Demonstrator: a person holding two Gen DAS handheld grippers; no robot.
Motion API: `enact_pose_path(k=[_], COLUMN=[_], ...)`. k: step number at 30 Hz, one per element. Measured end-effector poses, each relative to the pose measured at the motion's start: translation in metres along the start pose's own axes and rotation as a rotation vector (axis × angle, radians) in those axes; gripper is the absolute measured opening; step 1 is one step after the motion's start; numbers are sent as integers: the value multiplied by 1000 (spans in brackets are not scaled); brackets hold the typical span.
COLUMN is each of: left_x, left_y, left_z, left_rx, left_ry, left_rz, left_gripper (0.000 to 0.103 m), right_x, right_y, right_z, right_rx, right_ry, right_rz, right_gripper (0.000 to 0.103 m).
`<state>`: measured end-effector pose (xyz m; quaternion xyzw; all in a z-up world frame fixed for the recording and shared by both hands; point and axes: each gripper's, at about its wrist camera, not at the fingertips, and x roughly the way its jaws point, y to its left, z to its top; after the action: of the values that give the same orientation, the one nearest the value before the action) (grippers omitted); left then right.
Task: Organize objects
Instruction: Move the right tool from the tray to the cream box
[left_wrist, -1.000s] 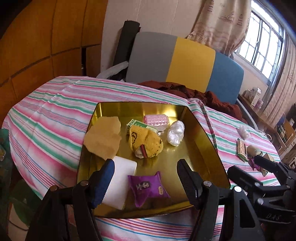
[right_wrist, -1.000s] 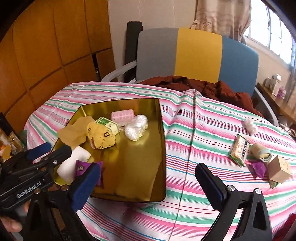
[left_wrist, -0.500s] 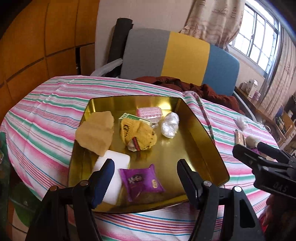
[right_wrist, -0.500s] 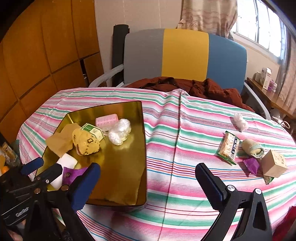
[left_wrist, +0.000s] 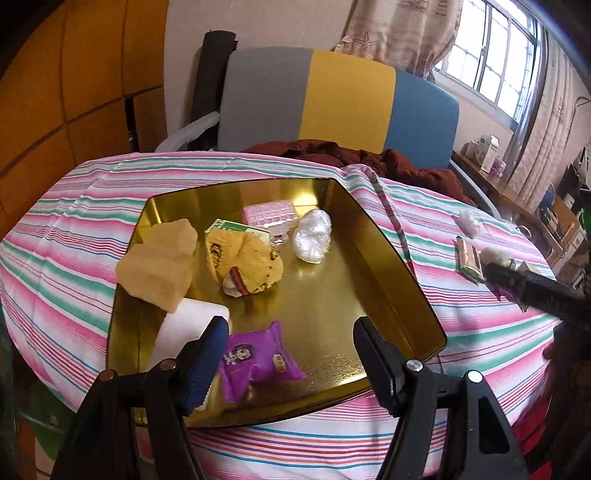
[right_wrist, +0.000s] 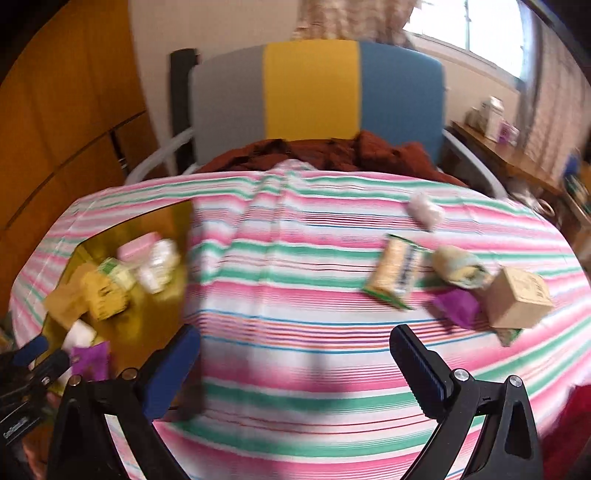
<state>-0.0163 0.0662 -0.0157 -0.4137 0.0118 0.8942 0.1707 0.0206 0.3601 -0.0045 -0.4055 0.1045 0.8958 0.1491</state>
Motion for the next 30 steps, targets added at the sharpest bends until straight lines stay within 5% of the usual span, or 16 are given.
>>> enact_pose_path(k=[8, 15, 25, 30], left_x=[2, 6, 16, 22], left_y=[-15, -29, -24, -27], left_z=[3, 3, 3, 2], left_rx=[45, 79, 59, 61], left_ry=[-2, 10, 41, 57], left_rz=[-33, -69, -61, -73], left_gripper=[71, 71, 71, 71], right_x=[-8, -4, 74, 68], right_y=[-122, -207, -236, -243], right_z=[19, 53, 75, 51], right_rx=[249, 373, 231, 264], right_ry=[17, 0, 228, 303], right_rz=[-103, -278, -363, -278], right_gripper=[103, 103, 103, 103])
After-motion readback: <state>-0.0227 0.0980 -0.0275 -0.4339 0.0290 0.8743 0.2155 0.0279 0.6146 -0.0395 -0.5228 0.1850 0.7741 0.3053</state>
